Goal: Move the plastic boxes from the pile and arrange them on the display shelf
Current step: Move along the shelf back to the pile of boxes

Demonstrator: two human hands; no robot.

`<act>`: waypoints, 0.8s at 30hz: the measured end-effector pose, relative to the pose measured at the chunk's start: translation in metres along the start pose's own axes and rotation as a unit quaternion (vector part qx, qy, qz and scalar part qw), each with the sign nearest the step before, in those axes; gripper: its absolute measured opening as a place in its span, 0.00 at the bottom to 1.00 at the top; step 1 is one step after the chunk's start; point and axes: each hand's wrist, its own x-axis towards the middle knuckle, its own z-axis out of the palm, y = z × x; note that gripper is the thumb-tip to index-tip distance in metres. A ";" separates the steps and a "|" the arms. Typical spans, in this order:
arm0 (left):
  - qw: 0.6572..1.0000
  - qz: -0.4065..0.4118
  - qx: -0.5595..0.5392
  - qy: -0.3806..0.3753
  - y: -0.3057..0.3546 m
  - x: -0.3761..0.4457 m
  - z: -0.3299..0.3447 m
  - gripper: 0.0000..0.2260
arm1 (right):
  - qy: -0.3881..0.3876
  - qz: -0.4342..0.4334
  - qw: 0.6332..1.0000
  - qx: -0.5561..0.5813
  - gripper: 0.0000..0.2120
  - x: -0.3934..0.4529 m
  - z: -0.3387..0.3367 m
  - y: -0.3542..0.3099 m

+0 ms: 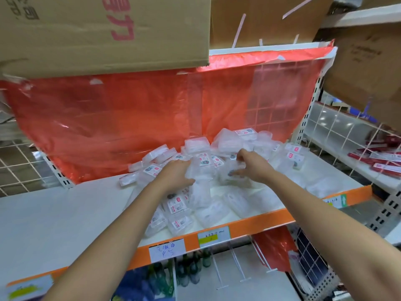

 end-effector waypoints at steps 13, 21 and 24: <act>0.893 -0.050 -0.443 0.063 0.008 -0.048 -0.015 0.14 | 0.019 0.051 0.898 0.436 0.09 -0.034 -0.024 -0.043; 0.811 -0.077 -0.570 0.102 0.019 -0.082 -0.019 0.09 | -0.040 0.077 0.797 0.597 0.16 -0.069 -0.011 -0.053; 0.776 -0.092 -0.611 0.125 0.016 -0.088 -0.011 0.09 | -0.057 0.048 0.764 0.641 0.16 -0.078 -0.005 -0.055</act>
